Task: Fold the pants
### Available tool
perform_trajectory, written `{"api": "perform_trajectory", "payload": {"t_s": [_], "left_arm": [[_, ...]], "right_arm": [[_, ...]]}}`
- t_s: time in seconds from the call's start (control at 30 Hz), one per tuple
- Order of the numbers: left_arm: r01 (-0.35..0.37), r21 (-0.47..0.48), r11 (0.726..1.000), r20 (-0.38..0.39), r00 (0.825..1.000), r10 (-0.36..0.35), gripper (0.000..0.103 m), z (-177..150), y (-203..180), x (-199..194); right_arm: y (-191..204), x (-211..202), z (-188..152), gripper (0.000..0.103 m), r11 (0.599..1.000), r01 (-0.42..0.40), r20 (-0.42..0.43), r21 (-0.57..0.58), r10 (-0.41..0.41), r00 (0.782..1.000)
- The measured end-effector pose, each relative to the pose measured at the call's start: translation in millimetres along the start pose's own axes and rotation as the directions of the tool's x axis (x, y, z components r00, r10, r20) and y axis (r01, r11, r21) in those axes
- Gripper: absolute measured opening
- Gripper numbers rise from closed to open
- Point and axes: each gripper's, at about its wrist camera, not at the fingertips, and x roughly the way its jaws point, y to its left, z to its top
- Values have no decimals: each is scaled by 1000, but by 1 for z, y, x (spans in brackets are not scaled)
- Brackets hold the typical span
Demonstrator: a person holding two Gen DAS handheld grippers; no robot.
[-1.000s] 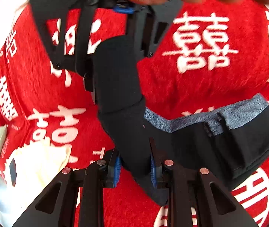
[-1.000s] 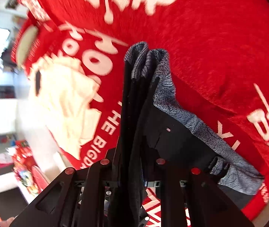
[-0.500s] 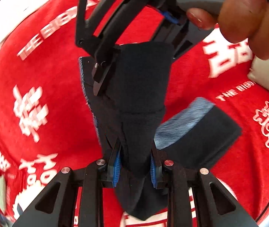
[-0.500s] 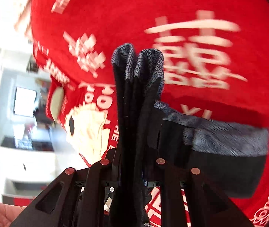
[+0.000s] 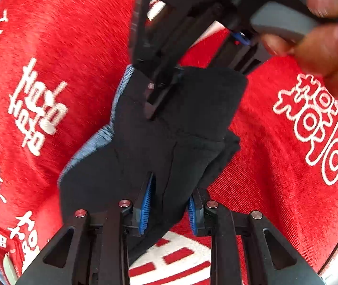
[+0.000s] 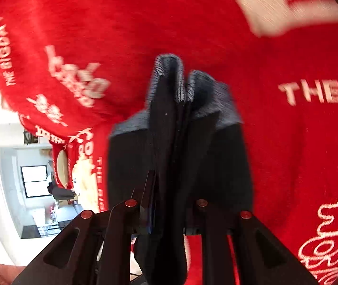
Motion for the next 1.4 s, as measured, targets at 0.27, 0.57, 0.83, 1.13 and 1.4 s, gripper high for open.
{"api": "perform_trajectory", "payload": {"t_s": [0.27, 0.57, 0.83, 1.13, 1.4], "left_arm": [[64, 14, 998, -38, 997, -63, 63, -15, -2, -7], [-5, -282, 959, -19, 1000, -1, 63, -18, 136, -31], [-117, -676, 727, -189, 982, -17, 63, -26, 265, 70], [-104, -741, 663, -251, 959, -130, 74, -58, 264, 141], [-41, -708, 705, -166, 980, -110, 74, -61, 271, 79]], "right_arm": [[-41, 15, -9, 33, 997, -31, 27, 75, 29, 999], [-20, -19, -15, 37, 965, 233, 103, 122, -246, 964], [55, 2, 41, 23, 945, 324, 245, -52, -302, 921], [26, 43, 52, 19, 896, 439, 213, -60, -418, 883], [34, 4, 22, 26, 902, 430, 223, -26, -415, 882]]}}
